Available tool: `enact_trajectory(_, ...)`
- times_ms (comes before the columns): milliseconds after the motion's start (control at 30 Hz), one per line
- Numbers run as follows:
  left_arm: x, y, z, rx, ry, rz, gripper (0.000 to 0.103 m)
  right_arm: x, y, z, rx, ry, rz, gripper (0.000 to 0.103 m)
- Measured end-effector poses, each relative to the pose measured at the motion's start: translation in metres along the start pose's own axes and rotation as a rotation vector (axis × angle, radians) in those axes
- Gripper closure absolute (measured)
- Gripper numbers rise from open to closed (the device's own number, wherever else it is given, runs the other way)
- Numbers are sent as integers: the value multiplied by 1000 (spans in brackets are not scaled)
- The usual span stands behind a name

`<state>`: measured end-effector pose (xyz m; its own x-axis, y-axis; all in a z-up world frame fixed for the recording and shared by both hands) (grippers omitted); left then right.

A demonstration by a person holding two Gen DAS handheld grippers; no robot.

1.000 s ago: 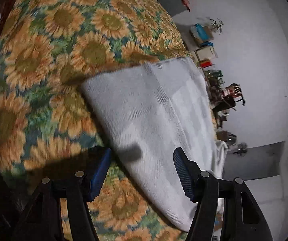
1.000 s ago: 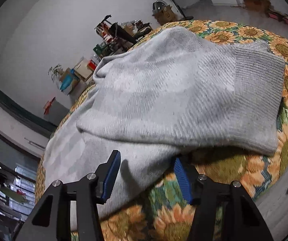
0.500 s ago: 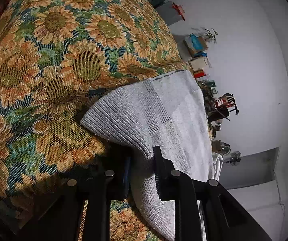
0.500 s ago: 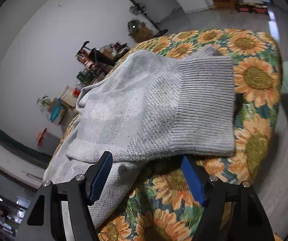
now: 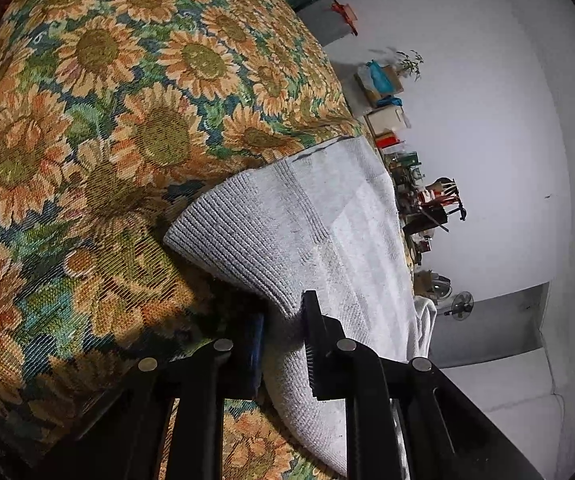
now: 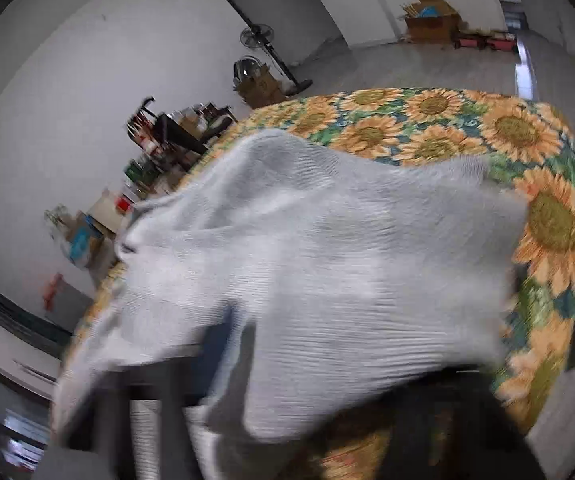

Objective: Fold clothes

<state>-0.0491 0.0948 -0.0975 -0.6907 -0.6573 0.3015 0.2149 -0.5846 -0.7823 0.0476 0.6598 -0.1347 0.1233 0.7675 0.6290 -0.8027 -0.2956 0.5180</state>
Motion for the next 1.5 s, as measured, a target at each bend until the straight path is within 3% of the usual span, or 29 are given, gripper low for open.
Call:
enact_trajectory(133, -2, -3, 15, -19, -27, -14, 95, 8, -13, 28, 56, -25, -42, 84)
enact_trajectory(300, -1, -8, 46, -73, -80, 3, 96, 19, -3, 66, 79, -90, 10, 88)
enact_trajectory(567, -5, 21, 84, -99, -69, 77, 96, 20, -13, 118, 105, -124, -7, 89)
enact_trajectory(800, -16, 60, 98, -48, 13, 127, 96, 4, -52, 147, 57, -69, -24, 89)
enact_trajectory(1067, -22, 69, 90, 51, 33, 100, 96, -11, -61, 128, -52, -42, 31, 88)
enact_trajectory(1167, -21, 72, 82, 100, 68, 100, 96, -14, -65, 124, -93, -16, 30, 79)
enact_trajectory(1233, -20, 74, 82, 116, 86, 122, 93, -17, -75, 124, -120, 12, -7, 52)
enact_trajectory(1367, -5, 68, 98, 114, 25, 128, 82, -11, -99, 142, -125, 12, -102, 47)
enact_trajectory(1500, 10, 63, 114, 112, -36, 133, 52, 0, -106, 159, -99, -22, -107, 44)
Point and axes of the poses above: each gripper's, at about its wrist camera, not at the fingertips, and z roughly against the way its jaws point, y to its left, x to its top, the point moved 6 cm from there along -z, roughly the way its jaws point, and after that the axes turned 9 degrees about -y, right-handed, at the moved point
